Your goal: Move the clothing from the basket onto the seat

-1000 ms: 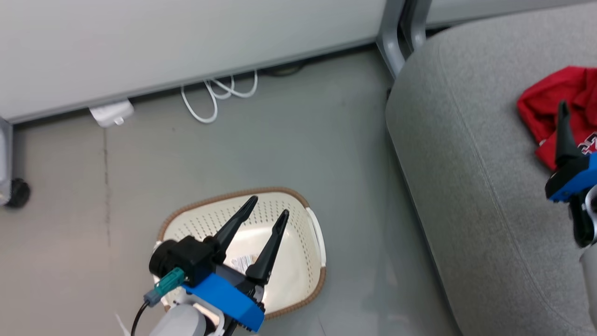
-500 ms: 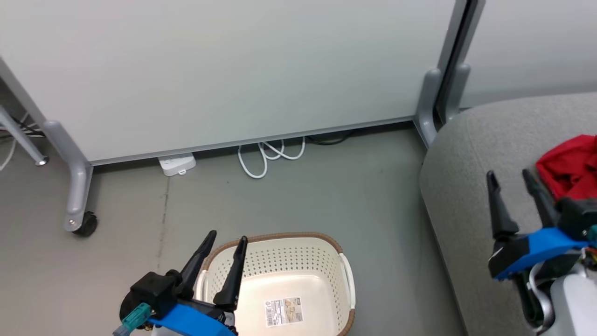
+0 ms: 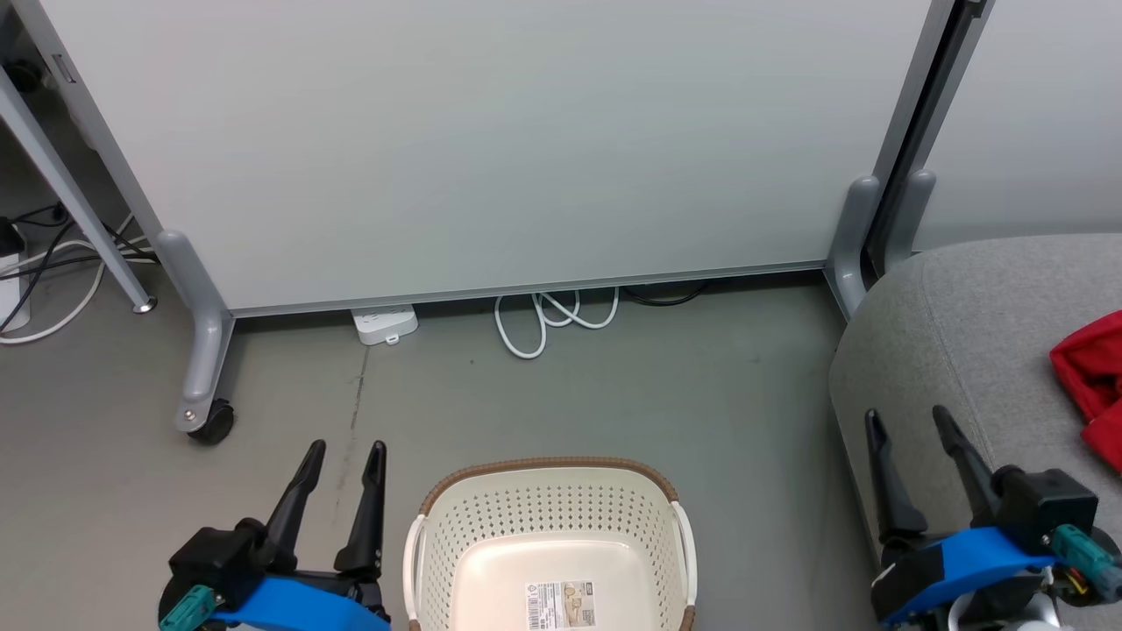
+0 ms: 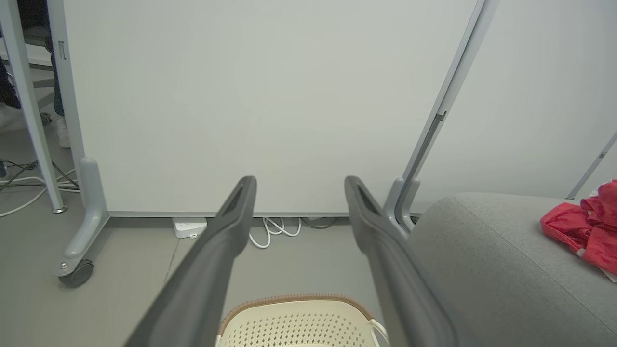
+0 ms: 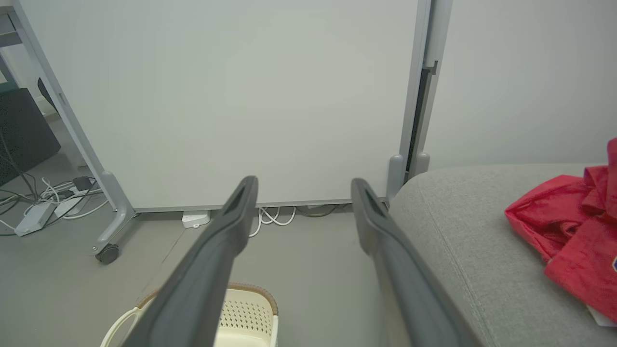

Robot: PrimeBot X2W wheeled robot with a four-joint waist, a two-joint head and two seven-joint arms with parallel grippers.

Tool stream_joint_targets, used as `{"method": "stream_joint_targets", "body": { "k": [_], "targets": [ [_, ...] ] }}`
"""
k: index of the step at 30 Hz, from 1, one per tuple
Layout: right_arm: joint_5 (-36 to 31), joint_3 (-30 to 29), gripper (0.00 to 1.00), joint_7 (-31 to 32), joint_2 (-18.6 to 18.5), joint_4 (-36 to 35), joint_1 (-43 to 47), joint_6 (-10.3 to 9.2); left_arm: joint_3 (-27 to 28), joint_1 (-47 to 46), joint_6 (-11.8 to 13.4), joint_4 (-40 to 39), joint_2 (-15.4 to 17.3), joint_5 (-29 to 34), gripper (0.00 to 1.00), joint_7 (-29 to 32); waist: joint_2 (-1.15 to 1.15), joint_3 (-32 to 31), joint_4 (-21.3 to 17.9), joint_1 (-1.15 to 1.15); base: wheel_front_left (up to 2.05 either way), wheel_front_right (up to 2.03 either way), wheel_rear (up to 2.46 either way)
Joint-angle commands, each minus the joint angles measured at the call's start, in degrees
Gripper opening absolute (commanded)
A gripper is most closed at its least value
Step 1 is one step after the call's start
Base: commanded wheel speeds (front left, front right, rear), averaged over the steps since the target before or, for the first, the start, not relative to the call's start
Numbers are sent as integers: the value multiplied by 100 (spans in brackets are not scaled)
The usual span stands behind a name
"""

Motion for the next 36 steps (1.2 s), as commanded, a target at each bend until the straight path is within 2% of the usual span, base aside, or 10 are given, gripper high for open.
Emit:
{"method": "stream_joint_targets", "body": {
  "k": [1,11,31,32,36],
  "targets": [
    [-33,29,100,4,41,-42,131,-4,75,93,-25,-4,-3,53,100,-19,0,-5,-8,0,0,0,0],
    [11,209,100,10,101,-120,308,-4,466,278,-25,37,-54,133,100,-19,0,-19,-108,0,0,0,0],
    [78,289,100,58,102,-121,280,-4,358,277,-25,171,-34,174,100,-19,0,-18,-77,0,0,0,0],
    [45,288,0,58,85,-116,260,0,341,264,0,163,-79,136,0,0,0,-18,-76,1,0,0,0],
    [55,294,0,61,87,90,321,0,326,349,3,336,-151,115,0,30,0,-18,-76,0,0,0,0]
  ]
}}
